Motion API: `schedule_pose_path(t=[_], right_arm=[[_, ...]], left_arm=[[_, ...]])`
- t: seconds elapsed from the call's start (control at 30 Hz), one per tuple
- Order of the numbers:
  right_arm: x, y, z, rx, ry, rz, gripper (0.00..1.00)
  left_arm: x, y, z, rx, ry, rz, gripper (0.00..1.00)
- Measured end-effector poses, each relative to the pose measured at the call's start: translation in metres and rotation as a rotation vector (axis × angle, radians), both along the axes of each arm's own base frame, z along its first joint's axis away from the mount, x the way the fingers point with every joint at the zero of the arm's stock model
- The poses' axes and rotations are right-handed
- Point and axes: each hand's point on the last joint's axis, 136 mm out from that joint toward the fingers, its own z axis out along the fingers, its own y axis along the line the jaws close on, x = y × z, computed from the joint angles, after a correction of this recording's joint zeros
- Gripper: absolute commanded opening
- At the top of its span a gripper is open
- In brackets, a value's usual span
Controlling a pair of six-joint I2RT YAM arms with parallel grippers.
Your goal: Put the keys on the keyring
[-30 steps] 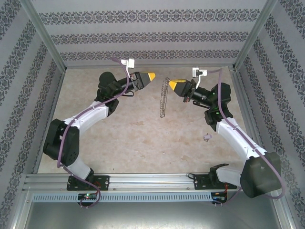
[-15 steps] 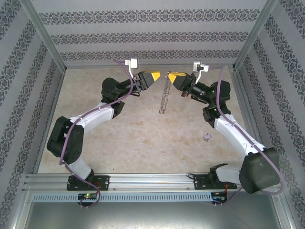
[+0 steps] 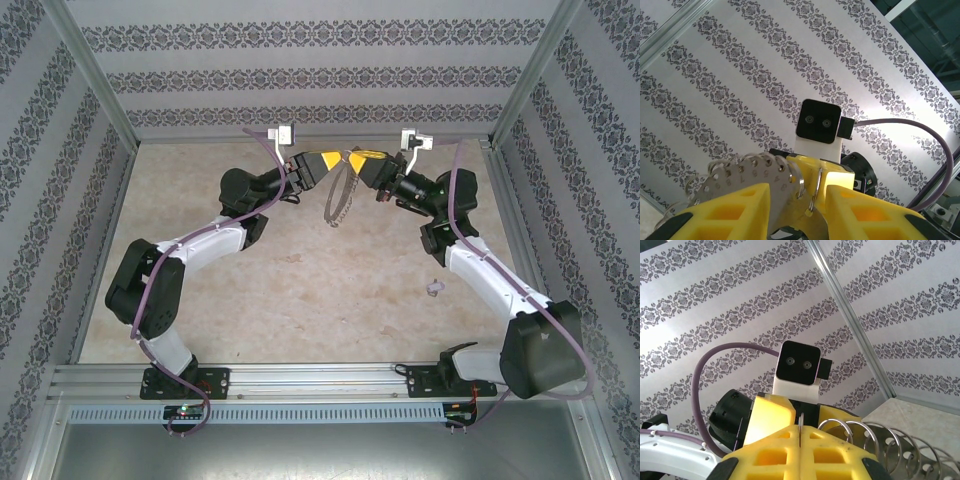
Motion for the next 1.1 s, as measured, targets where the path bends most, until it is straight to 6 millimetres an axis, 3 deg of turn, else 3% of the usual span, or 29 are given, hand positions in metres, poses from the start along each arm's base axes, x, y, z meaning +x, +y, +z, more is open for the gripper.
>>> schedule_pose_path(t=[0.57,0.7,0.97,1.1], right_arm=[[0.0035,0.0031,-0.0041,0.005,0.017,0.007,0.0],[0.0039,0.0033,-0.0044,0.005,0.018,0.007,0.0],[0.0046,0.0034,-0.0043,0.007,0.012,0.007,0.0],[0.0046,0.0034,-0.0042,0.008,0.011,0.007,0.0]], left_arm=[[0.0005,-0.0034,0.0013,-0.015,0.002,-0.008,0.18],[0.001,-0.003,0.0017,-0.018,0.003,-0.005,0.17],[0.0043,-0.0014,0.0021,-0.029,0.013,0.013,0.24],[0.0049,-0.0012,-0.001,-0.026,0.02,0.016,0.19]])
